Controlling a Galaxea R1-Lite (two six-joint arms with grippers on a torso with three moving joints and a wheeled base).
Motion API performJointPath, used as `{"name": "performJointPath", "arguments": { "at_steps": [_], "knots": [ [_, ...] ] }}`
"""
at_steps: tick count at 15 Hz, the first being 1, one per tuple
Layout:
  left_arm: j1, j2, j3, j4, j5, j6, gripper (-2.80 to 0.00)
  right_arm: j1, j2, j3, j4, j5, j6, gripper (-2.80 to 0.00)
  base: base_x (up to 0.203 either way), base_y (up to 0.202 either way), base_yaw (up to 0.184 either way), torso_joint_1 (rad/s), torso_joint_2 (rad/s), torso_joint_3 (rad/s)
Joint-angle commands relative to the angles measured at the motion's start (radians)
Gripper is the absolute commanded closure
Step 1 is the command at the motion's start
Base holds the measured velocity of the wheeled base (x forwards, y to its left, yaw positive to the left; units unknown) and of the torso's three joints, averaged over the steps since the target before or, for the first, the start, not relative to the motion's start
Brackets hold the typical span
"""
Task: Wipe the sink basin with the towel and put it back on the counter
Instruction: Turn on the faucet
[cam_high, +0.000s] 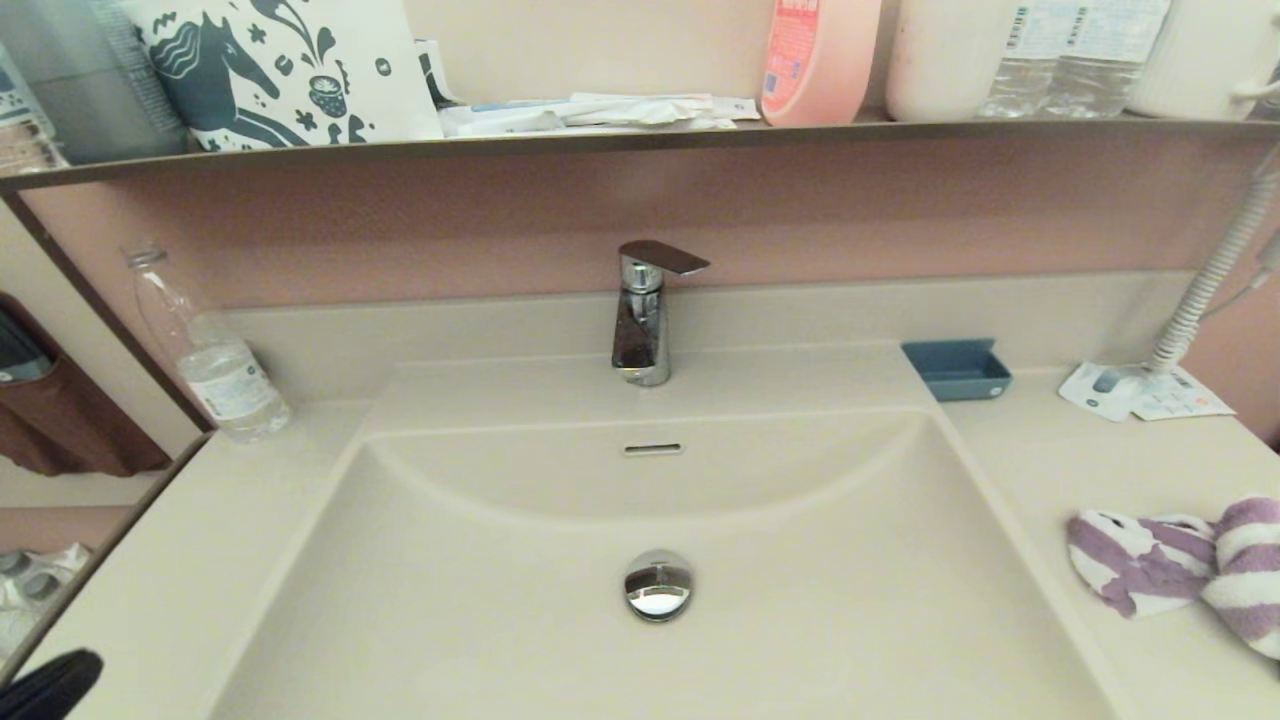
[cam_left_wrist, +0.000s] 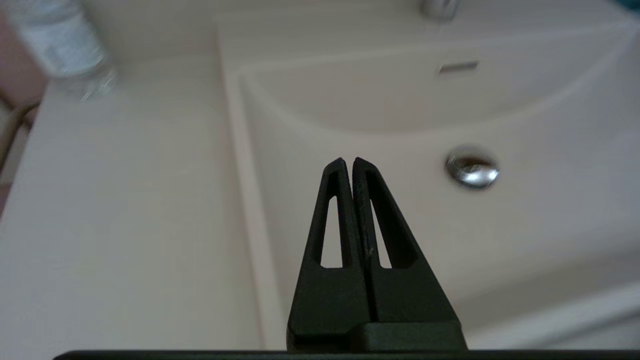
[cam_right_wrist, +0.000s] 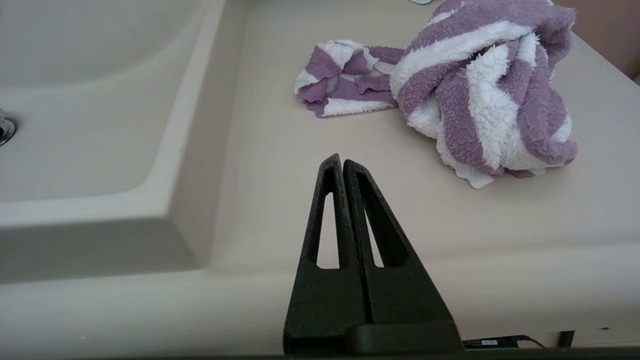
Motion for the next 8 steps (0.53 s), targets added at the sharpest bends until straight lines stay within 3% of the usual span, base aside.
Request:
{"name": "performJointPath", "arguments": {
  "at_steps": [1,3,5,8],
  "knots": [
    [-0.003,0.299,-0.06,-0.165,-0.029,-0.018,0.0,0.0,0.0,0.0,-0.001,0.0,0.0,0.0,0.0,0.0,0.0,0.0,0.0,0.0],
    [-0.028,0.444,-0.129,-0.289,-0.046,-0.034,0.0,0.0,0.0,0.0,-0.001,0.0,0.0,0.0,0.0,0.0,0.0,0.0,0.0,0.0],
    [-0.117,0.556,-0.231,-0.34,-0.038,-0.057,0.0,0.0,0.0,0.0,-0.001,0.0,0.0,0.0,0.0,0.0,0.0,0.0,0.0,0.0],
    [-0.312,0.677,-0.355,-0.36,0.068,-0.108,0.0,0.0,0.0,0.0,-0.001,0.0,0.0,0.0,0.0,0.0,0.0,0.0,0.0,0.0]
  ]
}}
